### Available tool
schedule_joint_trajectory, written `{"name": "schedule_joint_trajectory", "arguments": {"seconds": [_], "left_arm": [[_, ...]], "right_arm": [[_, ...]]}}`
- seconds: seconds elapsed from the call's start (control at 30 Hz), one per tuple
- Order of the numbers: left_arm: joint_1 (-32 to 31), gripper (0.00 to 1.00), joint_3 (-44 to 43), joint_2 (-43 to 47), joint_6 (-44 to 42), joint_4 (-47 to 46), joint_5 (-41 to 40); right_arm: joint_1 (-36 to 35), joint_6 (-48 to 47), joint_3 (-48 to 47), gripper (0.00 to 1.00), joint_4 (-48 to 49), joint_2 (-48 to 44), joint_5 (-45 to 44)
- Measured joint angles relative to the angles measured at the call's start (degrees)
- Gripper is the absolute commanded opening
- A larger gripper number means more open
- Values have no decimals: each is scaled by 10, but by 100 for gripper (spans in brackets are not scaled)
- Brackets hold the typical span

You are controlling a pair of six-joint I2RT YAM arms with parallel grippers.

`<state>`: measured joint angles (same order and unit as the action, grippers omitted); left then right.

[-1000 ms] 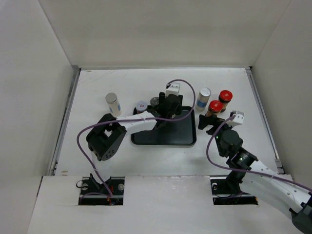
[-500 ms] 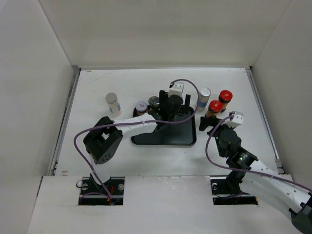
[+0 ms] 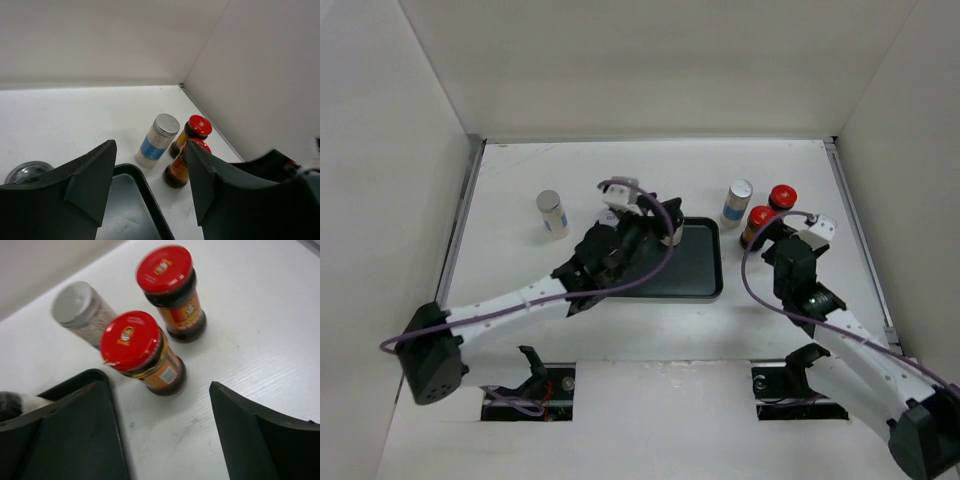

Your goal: Organize the condiment bottles

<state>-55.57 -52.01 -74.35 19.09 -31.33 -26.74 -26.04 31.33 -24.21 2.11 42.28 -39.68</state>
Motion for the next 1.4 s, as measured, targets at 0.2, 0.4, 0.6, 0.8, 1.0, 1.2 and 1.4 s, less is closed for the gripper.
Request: {"name": "schedule_joint_trajectory", "arguments": {"seconds": [0.2,0.4,0.6,0.8,1.0,1.2,1.4], "left_arm": [[9,61,227,209,2,-54,-40],[54,67,367,327,8,-62,-118],[87,69,411,325,25,-63,-146],[122,73,419,303,43,-66,-144],[146,82,421,303,60,-73,-140],[167,82,429,298,77,-76,-139],[176,83,429,276,85,-84,-139]], "right_arm": [[34,-21,-43,100,-2,117,38],[58,-43,-86,100,19,205,62],[71,-59,-118,99,31,274,82],[76,-69,-129,58,48,317,92],[62,-80,-103,50,55,290,69],[-34,-99,-80,51,18,180,28],[-95,-106,-139,51,86,204,30]]}}
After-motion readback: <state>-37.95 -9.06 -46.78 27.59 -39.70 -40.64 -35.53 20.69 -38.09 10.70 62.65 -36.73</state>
